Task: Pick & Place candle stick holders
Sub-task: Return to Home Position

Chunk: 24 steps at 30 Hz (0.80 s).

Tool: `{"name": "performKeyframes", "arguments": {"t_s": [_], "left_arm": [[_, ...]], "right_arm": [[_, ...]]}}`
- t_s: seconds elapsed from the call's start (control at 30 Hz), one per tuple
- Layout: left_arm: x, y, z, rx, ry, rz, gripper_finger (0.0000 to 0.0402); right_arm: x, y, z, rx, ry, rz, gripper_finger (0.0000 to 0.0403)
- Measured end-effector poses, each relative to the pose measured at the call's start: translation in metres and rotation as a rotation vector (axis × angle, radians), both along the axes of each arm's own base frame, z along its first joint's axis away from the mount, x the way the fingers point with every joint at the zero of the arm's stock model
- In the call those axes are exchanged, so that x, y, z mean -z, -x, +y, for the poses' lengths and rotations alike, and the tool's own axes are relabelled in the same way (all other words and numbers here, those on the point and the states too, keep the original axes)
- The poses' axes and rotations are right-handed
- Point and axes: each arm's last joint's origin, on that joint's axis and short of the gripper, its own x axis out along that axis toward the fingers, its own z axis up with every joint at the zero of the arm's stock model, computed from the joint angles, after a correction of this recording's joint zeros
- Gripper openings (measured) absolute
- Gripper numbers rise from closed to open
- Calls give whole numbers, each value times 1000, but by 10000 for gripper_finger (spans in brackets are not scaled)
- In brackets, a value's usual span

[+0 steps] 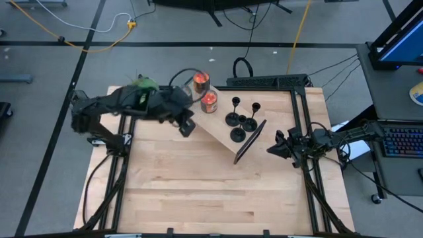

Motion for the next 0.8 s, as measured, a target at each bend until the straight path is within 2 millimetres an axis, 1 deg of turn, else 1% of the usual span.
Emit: {"name": "performKeyframes", "arguments": {"t_s": [0.07,0.1,0.2,0.3,0.4,0.53,0.7,0.8], "left_arm": [[5,7,-10,13,-3,-46,30],[11,10,-14,26,0,-58,30],[32,15,-25,63,14,-136,30],[57,24,-32,85,36,-195,30],[85,36,-37,100,56,-243,30],[116,54,-39,125,75,-332,30],[150,78,-39,145,99,-460,30],[166,93,-39,135,91,-494,30]], "right_arm": [[0,0,1,-44,-12,3,2],[0,0,1,-56,-20,4,2],[0,1,2,-92,-36,10,2],[1,1,3,-108,-33,17,2],[2,0,3,-105,-30,34,2],[4,0,3,-105,-28,54,2],[4,0,3,-107,-51,59,2],[4,0,3,-107,-52,59,2]]}}
